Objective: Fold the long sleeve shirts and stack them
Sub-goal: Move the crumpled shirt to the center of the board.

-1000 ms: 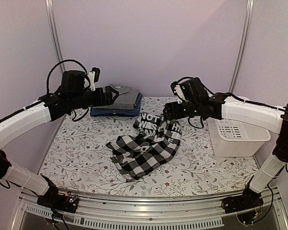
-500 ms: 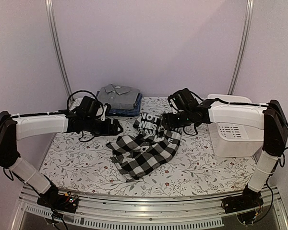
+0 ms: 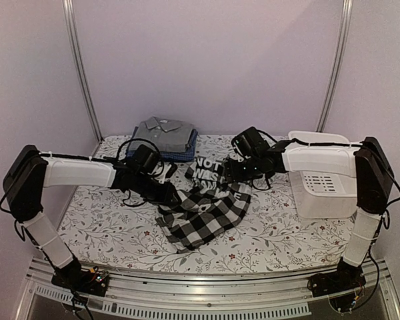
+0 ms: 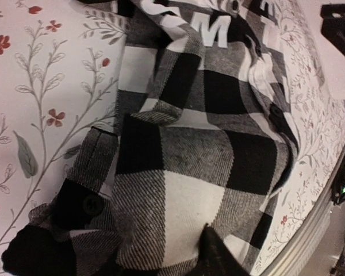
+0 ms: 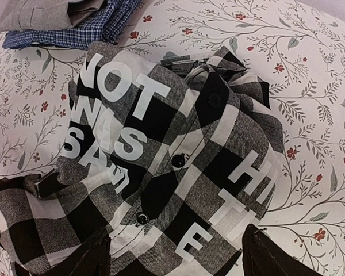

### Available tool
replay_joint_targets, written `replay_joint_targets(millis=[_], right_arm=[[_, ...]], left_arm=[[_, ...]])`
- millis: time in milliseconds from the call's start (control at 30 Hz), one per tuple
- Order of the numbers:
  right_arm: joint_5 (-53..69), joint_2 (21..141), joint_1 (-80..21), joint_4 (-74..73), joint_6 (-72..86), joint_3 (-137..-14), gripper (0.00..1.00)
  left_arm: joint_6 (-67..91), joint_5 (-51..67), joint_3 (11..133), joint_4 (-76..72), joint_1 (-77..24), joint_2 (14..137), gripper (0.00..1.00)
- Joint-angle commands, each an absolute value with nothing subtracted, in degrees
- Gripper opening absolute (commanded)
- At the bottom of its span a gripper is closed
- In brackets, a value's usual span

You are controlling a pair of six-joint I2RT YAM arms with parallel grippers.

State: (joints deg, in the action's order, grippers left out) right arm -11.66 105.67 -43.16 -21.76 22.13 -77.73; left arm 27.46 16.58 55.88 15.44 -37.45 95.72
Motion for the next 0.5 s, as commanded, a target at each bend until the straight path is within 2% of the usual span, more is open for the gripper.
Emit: replay_joint_targets(millis=[0, 67, 133, 167, 267, 367, 467], right_arm=[[-12.3, 107.1, -42.4, -21.8, 22.8, -78.1, 0.76], [-12.5, 107.1, -42.4, -21.9, 22.1, -78.6, 0.74], [-12.9, 106.9, -42.4, -22.3, 21.6, -79.4, 0.74], [-13.1, 106.8, -42.4, -22.6, 21.4, -79.7, 0.74], [-13.9, 105.9, -42.4, -24.1, 21.0, -80.3, 0.74], [-14.8, 104.5, -43.6, -26.2, 20.7, -80.5, 0.76], [-15.6, 103.3, -46.4, -29.2, 20.7, -80.8, 0.79]], left_arm=[[25.5, 23.6, 60.2, 15.6, -43.1, 94.5, 0.21], [25.0, 27.9, 61.8, 14.8, -46.1, 94.1, 0.10], [24.7, 32.8, 63.2, 13.2, -48.5, 94.2, 0.06], [24.6, 35.1, 63.8, 12.3, -49.4, 94.3, 0.09], [24.9, 36.0, 65.0, 11.3, -50.6, 93.9, 0.39], [28.7, 26.7, 64.4, 11.5, -48.2, 91.1, 0.52], [34.7, 19.2, 61.7, 11.5, -41.7, 87.8, 0.56]])
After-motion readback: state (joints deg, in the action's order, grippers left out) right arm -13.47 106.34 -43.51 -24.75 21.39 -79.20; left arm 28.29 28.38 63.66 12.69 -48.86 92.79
